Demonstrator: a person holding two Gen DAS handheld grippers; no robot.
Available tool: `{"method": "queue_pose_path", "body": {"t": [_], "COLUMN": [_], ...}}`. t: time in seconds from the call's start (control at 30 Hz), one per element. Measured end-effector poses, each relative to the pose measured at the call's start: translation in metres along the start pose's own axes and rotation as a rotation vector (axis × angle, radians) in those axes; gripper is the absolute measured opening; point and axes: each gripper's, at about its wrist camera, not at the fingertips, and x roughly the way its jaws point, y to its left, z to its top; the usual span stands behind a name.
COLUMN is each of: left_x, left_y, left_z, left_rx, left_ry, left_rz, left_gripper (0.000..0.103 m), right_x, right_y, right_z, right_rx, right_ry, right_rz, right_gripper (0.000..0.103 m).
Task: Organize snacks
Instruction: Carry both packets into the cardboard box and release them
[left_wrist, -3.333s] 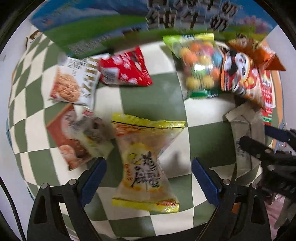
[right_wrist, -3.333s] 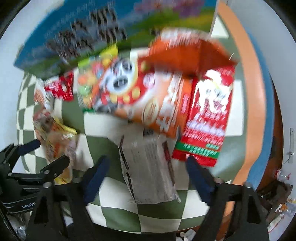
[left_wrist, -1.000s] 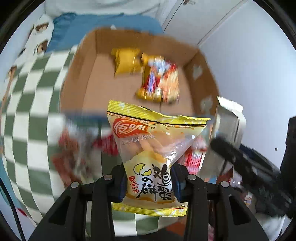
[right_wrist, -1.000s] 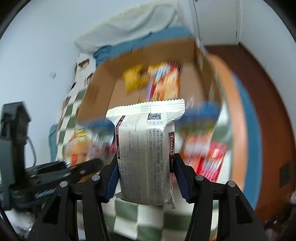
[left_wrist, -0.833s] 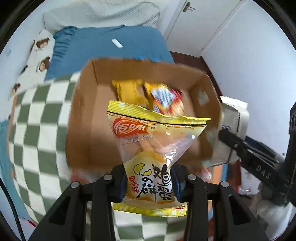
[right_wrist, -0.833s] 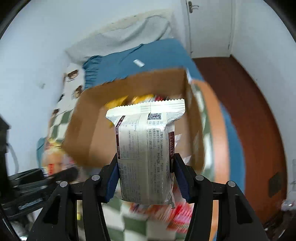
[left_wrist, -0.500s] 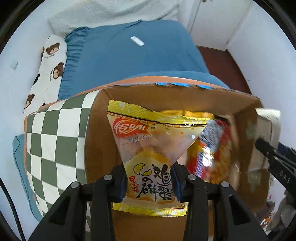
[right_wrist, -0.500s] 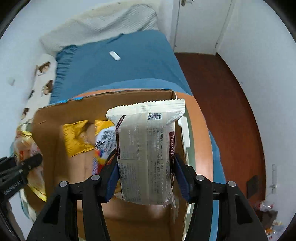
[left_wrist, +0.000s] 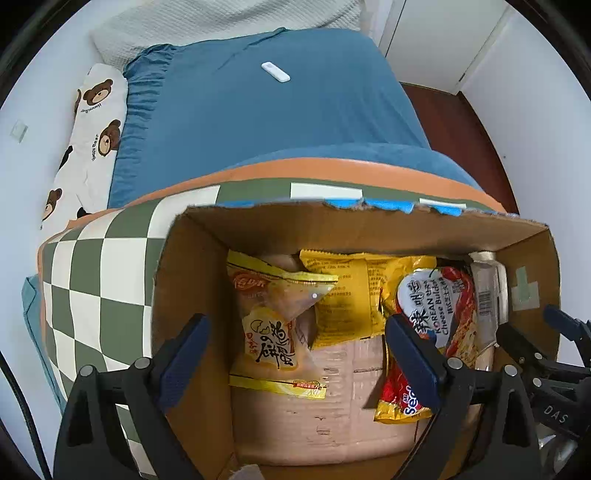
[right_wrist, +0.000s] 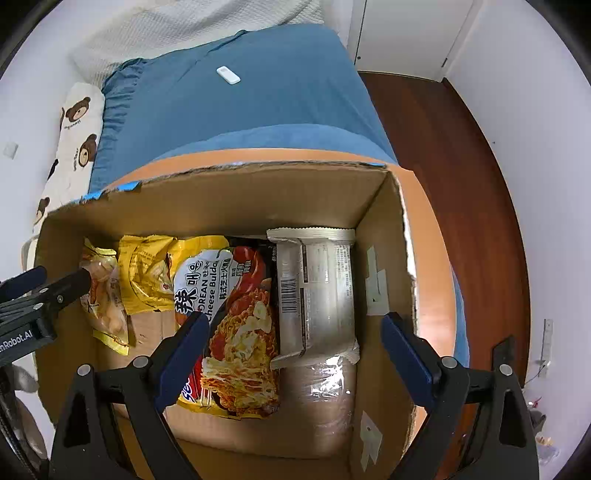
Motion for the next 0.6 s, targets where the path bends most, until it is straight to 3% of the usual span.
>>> {"method": "queue_pose_path", "body": {"t": [0.37, 0.6], "left_x": [0.003, -0.02], "left_y": [0.003, -0.001], "left_z": [-0.033, -0.065], "left_rx": [-0.038, -0.025], "left_ry": [0.013, -0.071], "left_rz": [-0.042, -0.024], "left_gripper": [0.096, 0.096], "right_x": [0.001, -0.017], "right_y": [0.016, 0.013], "right_z": [-0.04, -0.071], "right_rx": [-0.009, -0.017], "right_ry": [0.01, -0.033], "right_rz": [0.041, 0.057], "right_gripper": [0.096, 0.096]}}
